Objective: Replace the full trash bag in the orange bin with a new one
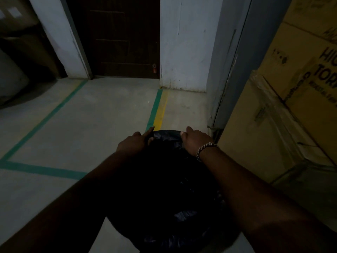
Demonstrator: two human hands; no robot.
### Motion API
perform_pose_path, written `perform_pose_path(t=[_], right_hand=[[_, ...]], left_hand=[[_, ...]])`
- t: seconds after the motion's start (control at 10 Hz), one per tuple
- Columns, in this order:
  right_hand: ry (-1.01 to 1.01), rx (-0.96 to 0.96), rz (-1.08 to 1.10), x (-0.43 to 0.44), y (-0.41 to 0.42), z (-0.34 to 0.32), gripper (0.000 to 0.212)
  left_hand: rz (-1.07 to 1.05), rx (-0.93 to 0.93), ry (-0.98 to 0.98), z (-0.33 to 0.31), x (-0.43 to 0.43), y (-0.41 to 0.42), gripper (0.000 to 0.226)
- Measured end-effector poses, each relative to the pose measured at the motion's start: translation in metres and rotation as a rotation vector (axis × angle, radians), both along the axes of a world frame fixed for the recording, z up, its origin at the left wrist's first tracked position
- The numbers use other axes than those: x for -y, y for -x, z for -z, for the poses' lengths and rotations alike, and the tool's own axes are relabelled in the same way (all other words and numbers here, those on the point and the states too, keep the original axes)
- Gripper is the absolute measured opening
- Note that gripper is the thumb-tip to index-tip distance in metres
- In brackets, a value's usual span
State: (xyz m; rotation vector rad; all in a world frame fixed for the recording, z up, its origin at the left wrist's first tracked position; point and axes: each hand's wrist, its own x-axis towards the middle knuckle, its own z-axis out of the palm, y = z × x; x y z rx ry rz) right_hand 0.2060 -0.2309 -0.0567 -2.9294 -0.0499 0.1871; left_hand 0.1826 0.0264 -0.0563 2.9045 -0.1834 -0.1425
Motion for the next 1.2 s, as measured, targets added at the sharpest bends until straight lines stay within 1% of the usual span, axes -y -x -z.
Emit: perform_pose_path(t=[0.2,0.3,0.4,0.5,0.6,0.7,0.8,0.9,1.0,1.1,1.2], right_hand=[[0.109,0.029,-0.038,0.026,0.054,0.003,0.071],[0.106,0.027,-0.010,0.045,0.080,0.009,0.072],[0.042,-0.026,0.043,0.060,0.094,0.010,0.072],[0.019,-0.001,0.139,0.065,0.122,-0.002,0.070],[0.114,0.202,0.014,0.051,0.149,-0.014,0.069],[0.059,0.269,-0.371,0.009,0.202,-0.018,0.064],[0.064,0.223,-0.514,-0.006,0.229,-0.009,0.060],[0.047,0.141,-0.477,-0.002,0.235,0.000,0.061],[0.023,0.101,-0.434,0.011,0.229,0.000,0.063],[0.017,0.119,-0.436,0.017,0.231,-0.005,0.065],[0.018,0.125,-0.441,0.006,0.229,-0.011,0.066]], left_hand=[[-0.061,0.053,0.007,0.009,-0.023,0.045,0.066],[-0.035,0.051,0.040,0.018,-0.036,0.069,0.070],[-0.099,0.013,0.166,0.018,-0.045,0.083,0.072],[-0.237,0.279,0.028,0.006,-0.036,0.109,0.061],[-0.121,0.422,-0.087,-0.015,-0.012,0.131,0.057],[0.225,0.261,-0.031,-0.025,0.030,0.175,0.066],[0.409,0.065,-0.113,-0.013,0.042,0.201,0.074],[0.547,-0.074,-0.175,-0.003,0.037,0.214,0.079],[0.537,-0.059,-0.173,-0.006,0.029,0.214,0.078],[0.485,0.016,-0.137,-0.016,0.023,0.222,0.069],[0.449,0.009,-0.114,-0.020,0.025,0.219,0.061]])
